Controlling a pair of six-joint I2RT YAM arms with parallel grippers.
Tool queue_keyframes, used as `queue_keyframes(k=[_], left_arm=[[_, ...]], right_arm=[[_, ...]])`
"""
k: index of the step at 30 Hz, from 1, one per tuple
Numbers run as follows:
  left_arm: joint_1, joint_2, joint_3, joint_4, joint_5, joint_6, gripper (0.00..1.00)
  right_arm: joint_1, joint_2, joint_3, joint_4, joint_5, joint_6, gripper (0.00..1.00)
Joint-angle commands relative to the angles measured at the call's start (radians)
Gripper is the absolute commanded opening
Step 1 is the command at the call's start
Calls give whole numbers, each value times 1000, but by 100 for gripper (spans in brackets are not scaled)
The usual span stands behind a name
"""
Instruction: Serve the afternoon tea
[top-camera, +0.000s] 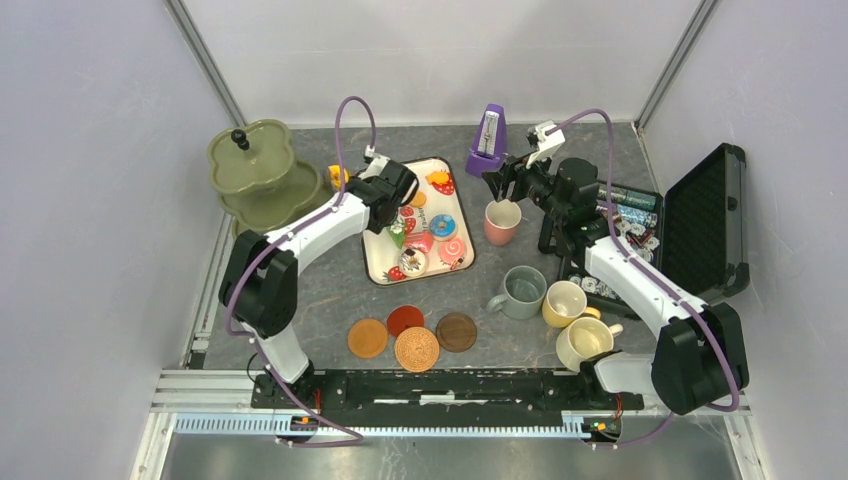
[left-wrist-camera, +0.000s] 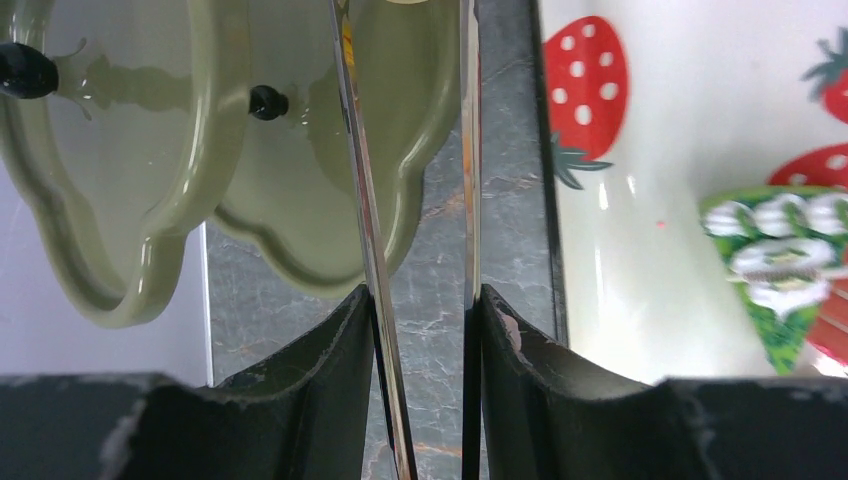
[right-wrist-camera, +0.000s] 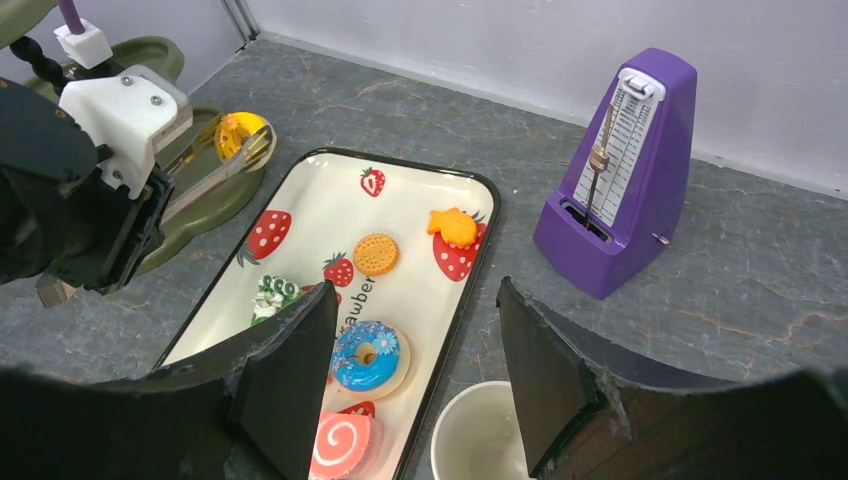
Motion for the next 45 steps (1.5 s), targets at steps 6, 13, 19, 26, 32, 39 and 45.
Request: queue_keyframes(k=[6,13,19,26,32,39,45], left_arm=[[71,-36,-64,70,-96,9,42],[109,-37,-90,54,-85,-8,43],[134,-41,-101,54,-80,-11,45],[151,-17,-84,46,-71,-9,50],[153,-8,-76,23,-71,-28,58],[140,-39,-73,11,-33,-42,57],[99,-85,-60,-12,23,-54,57]], right_arm=[[-3,2,1,55,-12,-3,67],[-4,0,0,56,-13,-1,67],[-4,1,0,56,-14,-1,67],[-6,3,0,54,-15,-3,67],[-8,6,0,56,-16,-2,67],[-11,10,0,57,-19,-1,67],[-12,14,1,58,-24,1,67]])
